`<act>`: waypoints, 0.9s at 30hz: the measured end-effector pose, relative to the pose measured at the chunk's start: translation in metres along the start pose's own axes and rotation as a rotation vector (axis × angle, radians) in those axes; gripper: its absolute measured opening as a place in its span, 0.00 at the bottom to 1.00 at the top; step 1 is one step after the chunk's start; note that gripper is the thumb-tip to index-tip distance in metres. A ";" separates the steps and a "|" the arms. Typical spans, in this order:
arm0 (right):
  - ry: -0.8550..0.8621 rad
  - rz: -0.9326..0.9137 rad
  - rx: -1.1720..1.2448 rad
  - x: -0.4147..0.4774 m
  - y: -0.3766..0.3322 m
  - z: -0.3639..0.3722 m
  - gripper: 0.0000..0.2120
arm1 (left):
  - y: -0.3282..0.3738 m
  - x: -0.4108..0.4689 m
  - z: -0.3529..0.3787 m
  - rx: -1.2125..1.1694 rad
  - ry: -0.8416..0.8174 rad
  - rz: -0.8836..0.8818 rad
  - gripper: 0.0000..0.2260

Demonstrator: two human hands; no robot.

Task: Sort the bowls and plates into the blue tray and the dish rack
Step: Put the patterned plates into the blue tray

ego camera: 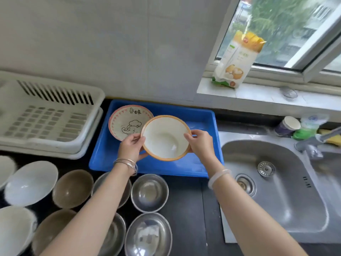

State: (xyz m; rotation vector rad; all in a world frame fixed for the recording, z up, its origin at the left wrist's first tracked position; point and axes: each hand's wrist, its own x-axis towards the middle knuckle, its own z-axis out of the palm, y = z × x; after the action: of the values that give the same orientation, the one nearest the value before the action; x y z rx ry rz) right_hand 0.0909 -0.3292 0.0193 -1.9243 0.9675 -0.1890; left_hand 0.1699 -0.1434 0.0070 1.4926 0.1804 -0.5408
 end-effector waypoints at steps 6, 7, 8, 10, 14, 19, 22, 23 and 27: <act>-0.064 -0.008 -0.028 0.045 -0.045 0.053 0.09 | 0.021 0.056 -0.028 -0.023 0.092 0.044 0.05; -0.072 -0.013 -0.048 0.051 -0.050 0.061 0.11 | 0.022 0.065 -0.031 -0.019 0.114 0.043 0.07; -0.081 -0.016 -0.061 0.057 -0.055 0.069 0.11 | 0.022 0.074 -0.034 -0.006 0.138 0.042 0.10; -0.092 -0.016 -0.079 0.068 -0.061 0.083 0.12 | 0.021 0.089 -0.040 0.024 0.171 0.041 0.13; -0.096 -0.010 -0.101 0.082 -0.066 0.107 0.10 | 0.016 0.113 -0.048 0.002 0.188 0.028 0.16; -0.077 0.008 -0.074 0.087 -0.061 0.128 0.07 | 0.008 0.131 -0.053 0.059 0.237 0.012 0.17; -0.077 0.006 -0.083 0.089 -0.058 0.134 0.07 | 0.003 0.138 -0.054 0.074 0.248 -0.003 0.18; -0.078 0.004 -0.083 0.089 -0.058 0.136 0.07 | 0.002 0.140 -0.054 0.079 0.248 -0.003 0.18; -0.076 0.005 -0.074 0.089 -0.054 0.139 0.06 | -0.003 0.144 -0.055 0.109 0.257 0.000 0.18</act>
State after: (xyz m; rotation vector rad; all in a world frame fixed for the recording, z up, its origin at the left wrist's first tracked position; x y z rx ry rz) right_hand 0.2495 -0.2835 -0.0360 -1.9817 0.9403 -0.0774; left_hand 0.3055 -0.1230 -0.0637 1.6663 0.3554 -0.3619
